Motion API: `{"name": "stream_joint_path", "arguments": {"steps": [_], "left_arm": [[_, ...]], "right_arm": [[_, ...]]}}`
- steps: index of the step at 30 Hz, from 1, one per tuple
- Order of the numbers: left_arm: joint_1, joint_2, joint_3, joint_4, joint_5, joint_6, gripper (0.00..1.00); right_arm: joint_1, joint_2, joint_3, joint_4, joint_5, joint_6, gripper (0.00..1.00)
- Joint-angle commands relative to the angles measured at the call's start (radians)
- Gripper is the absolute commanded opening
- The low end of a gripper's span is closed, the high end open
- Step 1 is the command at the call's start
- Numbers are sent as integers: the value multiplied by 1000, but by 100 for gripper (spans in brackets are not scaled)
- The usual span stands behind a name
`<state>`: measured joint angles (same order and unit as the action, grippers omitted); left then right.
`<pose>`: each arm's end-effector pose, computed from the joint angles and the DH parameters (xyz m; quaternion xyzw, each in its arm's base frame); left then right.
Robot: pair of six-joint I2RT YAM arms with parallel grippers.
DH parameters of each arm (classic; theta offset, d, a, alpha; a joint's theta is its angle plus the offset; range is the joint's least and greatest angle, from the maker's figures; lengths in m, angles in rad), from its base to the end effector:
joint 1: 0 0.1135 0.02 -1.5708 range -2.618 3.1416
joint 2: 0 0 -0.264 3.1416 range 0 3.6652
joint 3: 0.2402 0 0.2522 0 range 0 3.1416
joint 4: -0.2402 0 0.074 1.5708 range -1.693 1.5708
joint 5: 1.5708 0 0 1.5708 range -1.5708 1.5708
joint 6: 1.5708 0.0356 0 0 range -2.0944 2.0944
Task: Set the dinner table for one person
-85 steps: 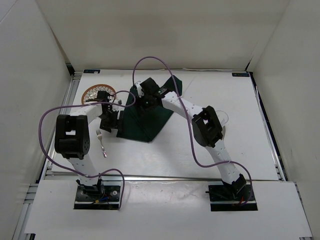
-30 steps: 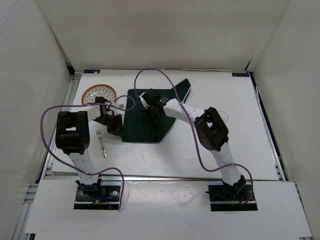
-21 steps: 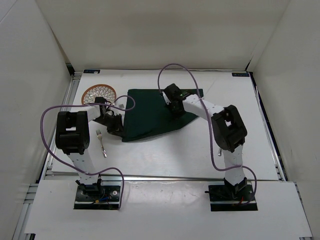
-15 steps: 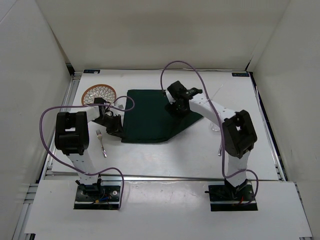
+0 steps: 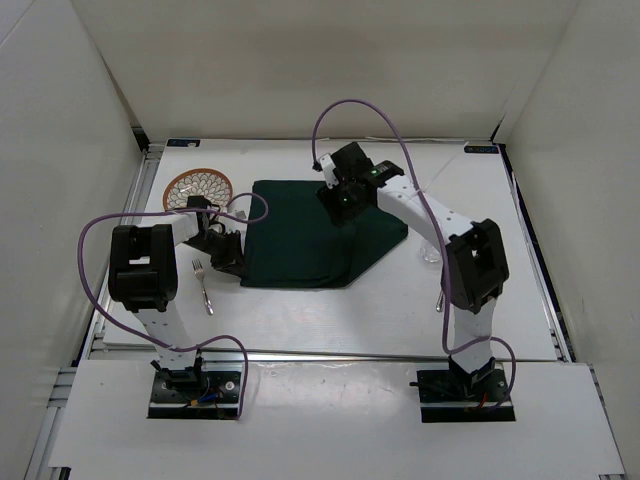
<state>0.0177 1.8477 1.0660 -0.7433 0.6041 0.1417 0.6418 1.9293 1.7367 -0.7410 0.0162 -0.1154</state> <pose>0.3133 -0.0147 0.1343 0.0659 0.9522 -0.2947 0.0455 0.3446 0.2568 0.2846 -0.3486 0.8833 0.0741 0.3044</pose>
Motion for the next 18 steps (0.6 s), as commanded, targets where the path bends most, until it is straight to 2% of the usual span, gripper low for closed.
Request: {"name": "stream_joint_path", "arguments": {"steps": [1,2,3,4,6,12,18], "left_arm": [[7,-33,-23,-25,-72,33,10],[7,-33,-12,-25,-72,33,10],[7,-33,-12,-36,-61,33,10],[7,-33,-2,-36,-61,24,10],[7,-33,-1,-36,-61,24,10],[7,-42,9,-45,-61,24,10],[7,-33,9,-45,-61,24,10]], "right_arm": [[-11,72,-32,112,-59,-33,57],[-11,117,-32,130,-59,-33,53],[-22,140,-32,141,-68,-33,41],[-33,166,6,141,-68,-33,12],[-43,230,67,150,-78,-33,2],[-54,304,132,163,-84,-33,0],[-54,289,68,77,14,-52,0]]}}
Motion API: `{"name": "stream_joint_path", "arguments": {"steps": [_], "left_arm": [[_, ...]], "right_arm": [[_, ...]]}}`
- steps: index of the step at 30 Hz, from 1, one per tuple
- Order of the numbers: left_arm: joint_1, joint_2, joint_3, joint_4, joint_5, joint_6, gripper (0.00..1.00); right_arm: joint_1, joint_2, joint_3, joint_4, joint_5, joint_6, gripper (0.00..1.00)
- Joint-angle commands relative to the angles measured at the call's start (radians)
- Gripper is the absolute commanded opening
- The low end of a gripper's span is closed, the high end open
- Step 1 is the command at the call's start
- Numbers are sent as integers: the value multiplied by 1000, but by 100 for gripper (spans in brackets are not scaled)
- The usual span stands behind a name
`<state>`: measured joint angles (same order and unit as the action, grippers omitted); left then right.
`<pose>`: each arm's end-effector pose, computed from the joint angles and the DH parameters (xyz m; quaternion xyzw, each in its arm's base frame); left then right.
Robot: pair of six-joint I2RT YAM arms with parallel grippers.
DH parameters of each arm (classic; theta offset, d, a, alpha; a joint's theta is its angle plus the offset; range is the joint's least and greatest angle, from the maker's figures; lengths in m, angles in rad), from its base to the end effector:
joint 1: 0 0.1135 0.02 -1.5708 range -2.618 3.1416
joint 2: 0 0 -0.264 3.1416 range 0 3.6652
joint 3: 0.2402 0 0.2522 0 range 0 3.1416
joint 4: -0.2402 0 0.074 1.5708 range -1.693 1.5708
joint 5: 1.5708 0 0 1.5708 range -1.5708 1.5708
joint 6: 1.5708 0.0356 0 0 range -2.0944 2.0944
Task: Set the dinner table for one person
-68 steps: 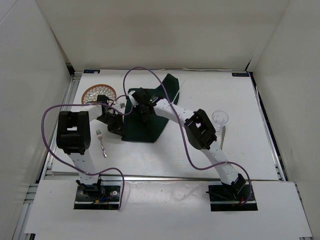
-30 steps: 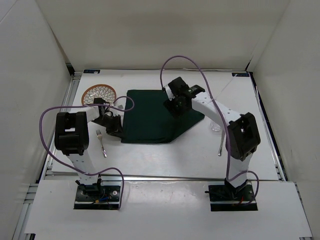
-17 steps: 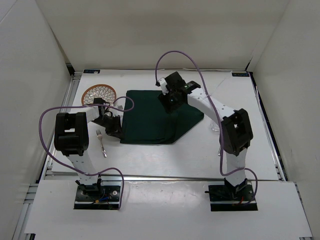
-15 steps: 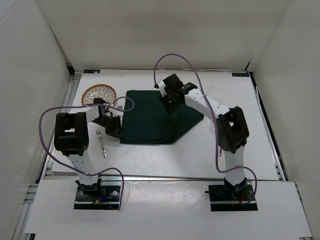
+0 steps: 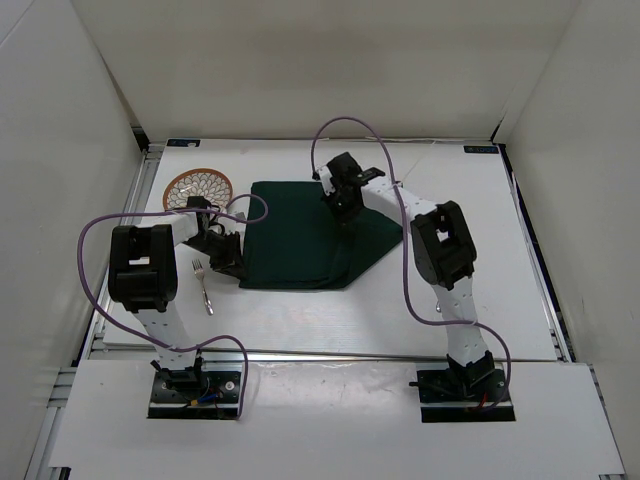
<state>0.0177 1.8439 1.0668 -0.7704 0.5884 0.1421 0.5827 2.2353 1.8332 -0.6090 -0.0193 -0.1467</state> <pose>0.3106 -0.0143 0.1351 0.0629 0.9549 -0.2881 0.0343 0.4087 0.2701 0.1878 -0.3453 0.8969 0.0688 0.2677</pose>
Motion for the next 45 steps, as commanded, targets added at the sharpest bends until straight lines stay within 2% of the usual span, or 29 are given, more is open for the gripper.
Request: {"name": "stream_joint_path", "arguments": {"steps": [1,8,14,18,22,27,32,37,45], "left_arm": [[7,-29,9,-18,-45,24,10],[7,-11,38,-18,-13,14,10],[7,-11,38,-18,-13,14,10],[7,-11,47,-18,-4,14,10],[7,-11,47,-9,-4,5,10],[7,-32,27,-9,-13,5,10],[7,-32,27,-9,-13,5,10],[7,-41,16,-9,-13,14,10],[7,-32,16,-9,-24,24,10]], "right_arm": [[5,-55,-99,-66,71,-30,0],[-29,-229,-374,-133,127,-39,0],[-73,-380,-508,-234,127,-51,0],[-73,-480,-517,-253,92,-60,0],[-63,-494,-404,-264,-3,-70,0],[-41,-399,-206,-259,-65,-70,0],[-32,-232,-129,-154,-71,-90,0],[-32,-83,-3,-144,-91,-90,0],[-32,-8,43,-124,-73,-90,0]]}}
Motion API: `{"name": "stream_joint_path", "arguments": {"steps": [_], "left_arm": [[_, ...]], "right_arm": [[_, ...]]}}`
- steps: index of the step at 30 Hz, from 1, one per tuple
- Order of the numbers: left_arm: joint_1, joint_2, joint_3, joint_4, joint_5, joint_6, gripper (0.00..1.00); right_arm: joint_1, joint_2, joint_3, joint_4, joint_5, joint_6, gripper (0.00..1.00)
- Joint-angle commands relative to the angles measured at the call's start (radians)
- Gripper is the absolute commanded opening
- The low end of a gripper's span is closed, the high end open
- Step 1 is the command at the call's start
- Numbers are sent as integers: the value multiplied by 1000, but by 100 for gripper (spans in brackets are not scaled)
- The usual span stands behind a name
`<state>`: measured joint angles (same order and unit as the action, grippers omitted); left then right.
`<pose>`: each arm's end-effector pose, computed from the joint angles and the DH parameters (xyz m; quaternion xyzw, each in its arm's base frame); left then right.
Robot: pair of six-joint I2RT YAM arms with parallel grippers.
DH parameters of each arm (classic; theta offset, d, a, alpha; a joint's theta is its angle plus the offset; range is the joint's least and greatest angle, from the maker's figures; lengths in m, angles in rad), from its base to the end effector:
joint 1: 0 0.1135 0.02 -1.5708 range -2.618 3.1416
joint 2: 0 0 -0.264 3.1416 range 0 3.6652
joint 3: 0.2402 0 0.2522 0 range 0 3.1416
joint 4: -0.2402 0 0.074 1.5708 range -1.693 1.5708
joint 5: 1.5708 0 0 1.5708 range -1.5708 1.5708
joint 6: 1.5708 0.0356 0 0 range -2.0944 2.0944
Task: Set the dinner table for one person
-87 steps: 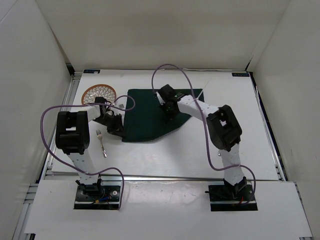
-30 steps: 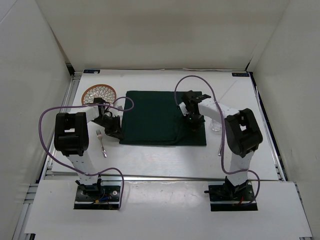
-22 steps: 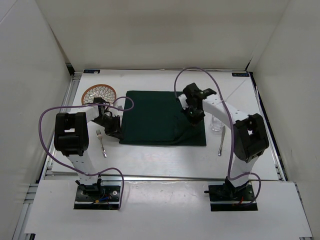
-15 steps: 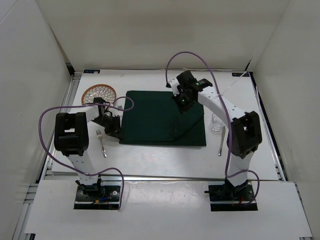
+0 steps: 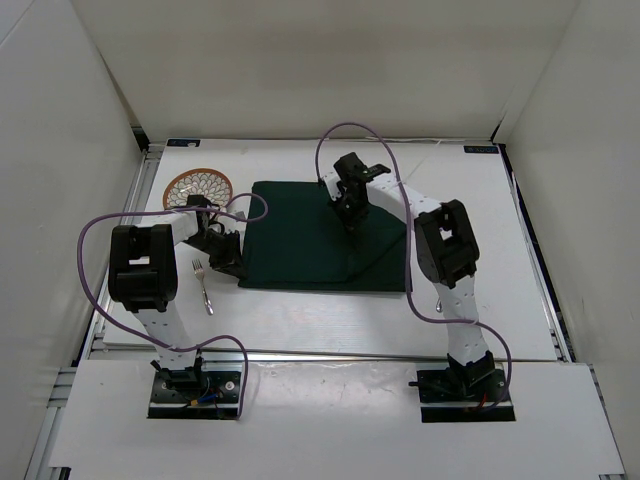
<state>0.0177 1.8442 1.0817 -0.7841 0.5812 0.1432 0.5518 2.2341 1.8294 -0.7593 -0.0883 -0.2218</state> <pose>0.3127 -0.0140 0.1382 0.0635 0.9559 -0.2847 0.0346 0.4026 0.2515 0.1797 -0.3773 0.9028 0.0758 0.1920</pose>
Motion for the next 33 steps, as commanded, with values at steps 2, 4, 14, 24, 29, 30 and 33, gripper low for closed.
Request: {"name": "stream_joint_path", "arguments": {"steps": [2,4,14,24,29,30,33], "left_arm": [[7,-33,1,5,-17,22,10],[7,-33,1,5,-17,22,10],[7,-23,11,5,2,22,10],[7,-14,29,5,11,13,10],[7,-14,29,5,11,13,10],[7,-14,29,5,11,13,10],[7,-14,29,5,20,13,10]], "right_arm": [[-1,-7,10,26,5,-27,0],[-1,-33,-11,3,25,-37,0],[-1,-275,-353,-132,97,-67,0],[-1,-551,-519,-255,98,-67,0],[-1,-630,-545,-102,122,-67,20],[-10,-620,-545,-75,136,-67,23],[-24,-532,-518,-26,147,-47,21]]}}
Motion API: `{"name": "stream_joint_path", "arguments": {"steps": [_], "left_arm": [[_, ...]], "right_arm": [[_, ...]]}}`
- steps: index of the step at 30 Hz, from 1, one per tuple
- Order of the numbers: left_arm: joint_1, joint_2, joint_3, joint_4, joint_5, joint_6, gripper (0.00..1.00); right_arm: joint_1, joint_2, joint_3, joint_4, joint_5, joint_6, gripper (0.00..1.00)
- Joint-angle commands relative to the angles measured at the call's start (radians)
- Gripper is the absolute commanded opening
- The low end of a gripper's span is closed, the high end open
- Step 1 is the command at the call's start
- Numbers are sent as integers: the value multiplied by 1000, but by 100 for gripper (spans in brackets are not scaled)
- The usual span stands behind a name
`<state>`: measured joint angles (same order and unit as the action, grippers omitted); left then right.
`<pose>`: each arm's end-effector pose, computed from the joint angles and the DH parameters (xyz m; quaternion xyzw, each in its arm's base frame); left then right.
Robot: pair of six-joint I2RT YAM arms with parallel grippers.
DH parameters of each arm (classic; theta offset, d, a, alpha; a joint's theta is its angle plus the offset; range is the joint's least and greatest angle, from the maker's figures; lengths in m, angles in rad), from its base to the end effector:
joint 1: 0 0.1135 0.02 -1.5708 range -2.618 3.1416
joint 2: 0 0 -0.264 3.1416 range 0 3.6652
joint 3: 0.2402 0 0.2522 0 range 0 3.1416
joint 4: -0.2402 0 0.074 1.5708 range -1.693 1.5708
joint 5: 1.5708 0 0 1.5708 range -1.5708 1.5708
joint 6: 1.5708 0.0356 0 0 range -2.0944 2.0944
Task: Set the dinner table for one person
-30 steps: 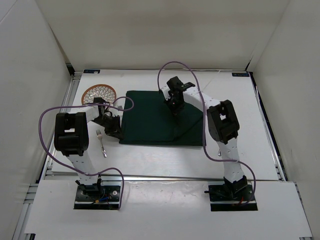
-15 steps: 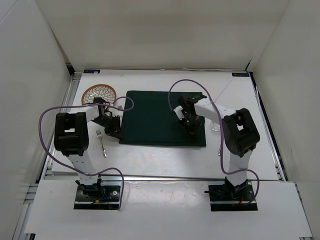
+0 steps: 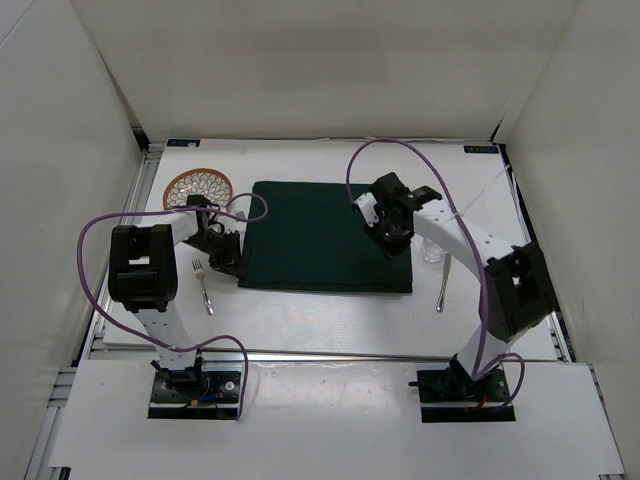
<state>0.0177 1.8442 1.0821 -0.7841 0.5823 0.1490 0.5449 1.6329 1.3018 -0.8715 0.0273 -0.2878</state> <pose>0.3128 -0.0140 0.1383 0.0664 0.9555 -0.2851 0.0356 0.2801 0.1687 0.2519 -0.3953 0.9000 0.0102 0.1833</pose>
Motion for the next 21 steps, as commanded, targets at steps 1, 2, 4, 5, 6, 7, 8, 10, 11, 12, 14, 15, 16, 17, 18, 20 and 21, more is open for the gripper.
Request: {"name": "stream_joint_path", "arguments": {"steps": [1,2,4,5,6,7,8,10,11,12,14,15,16,17,18,20,21], "left_arm": [[7,-14,29,5,19,7,10],[-2,-14,29,5,19,7,10],[-2,-14,29,5,19,7,10],[-12,-14,29,5,30,7,10],[-12,-14,18,5,30,7,10],[-12,-14,18,5,30,7,10],[-24,-14,18,5,30,7,10],[-33,-14,9,5,30,7,10],[-33,-14,9,5,39,7,10],[-33,-14,9,5,39,7,10],[-42,-5,9,5,60,7,10],[-42,-5,9,-4,60,7,10],[-51,4,9,-4,60,7,10],[-51,4,9,-4,50,7,10],[-51,4,9,-4,50,7,10],[-51,4,21,-4,34,7,10],[-51,4,21,-4,25,7,10]], "right_arm": [[-31,85,36,100,19,28,20],[-40,99,50,100,19,29,18],[-40,120,85,100,19,39,17],[-40,133,85,100,19,48,17],[-40,133,85,100,19,49,16],[-40,133,85,100,19,49,16],[-40,133,85,100,19,39,16],[-40,133,85,100,31,39,15],[-51,122,76,100,31,39,15],[-51,122,76,100,31,39,13],[-60,111,67,109,31,39,13],[-60,111,67,109,31,39,13],[-69,111,67,109,31,39,13],[-69,111,67,109,31,39,13],[-69,111,67,109,31,39,13],[-69,102,67,109,31,39,13],[-69,102,67,109,22,39,13]]}}
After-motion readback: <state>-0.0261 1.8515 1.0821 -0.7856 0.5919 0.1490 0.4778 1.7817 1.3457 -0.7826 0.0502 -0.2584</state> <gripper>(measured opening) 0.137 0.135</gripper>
